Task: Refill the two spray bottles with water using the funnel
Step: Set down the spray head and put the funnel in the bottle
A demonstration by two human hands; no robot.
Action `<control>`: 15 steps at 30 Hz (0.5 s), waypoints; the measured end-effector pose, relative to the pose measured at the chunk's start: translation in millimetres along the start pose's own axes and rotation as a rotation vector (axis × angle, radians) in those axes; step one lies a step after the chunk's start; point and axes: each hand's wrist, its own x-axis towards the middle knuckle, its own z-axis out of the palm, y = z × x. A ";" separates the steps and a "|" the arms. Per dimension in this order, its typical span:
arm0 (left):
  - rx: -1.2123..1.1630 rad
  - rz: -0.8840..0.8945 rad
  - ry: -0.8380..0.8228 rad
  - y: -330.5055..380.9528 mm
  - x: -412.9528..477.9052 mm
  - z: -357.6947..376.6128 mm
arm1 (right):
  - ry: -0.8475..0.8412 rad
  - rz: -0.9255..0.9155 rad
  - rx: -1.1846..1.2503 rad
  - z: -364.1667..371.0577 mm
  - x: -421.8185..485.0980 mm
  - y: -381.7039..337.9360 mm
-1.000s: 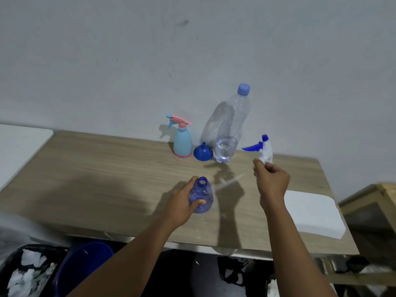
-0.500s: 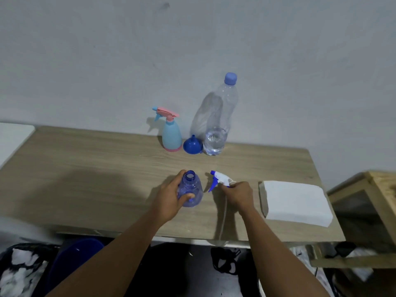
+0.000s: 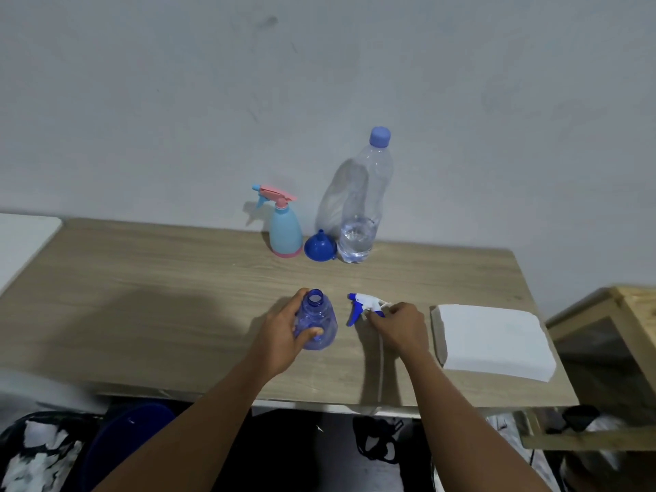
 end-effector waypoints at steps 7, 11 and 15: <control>-0.053 -0.032 0.045 -12.1 6.9 -23.4 | 0.089 -0.246 0.200 3.9 0.0 -57.5; -0.014 0.007 0.086 -19.9 18.0 -50.4 | 0.015 -0.364 0.242 33.3 11.6 -104.2; -0.048 0.008 0.058 -28.8 28.7 -66.8 | -0.040 -0.391 0.252 71.9 37.0 -134.0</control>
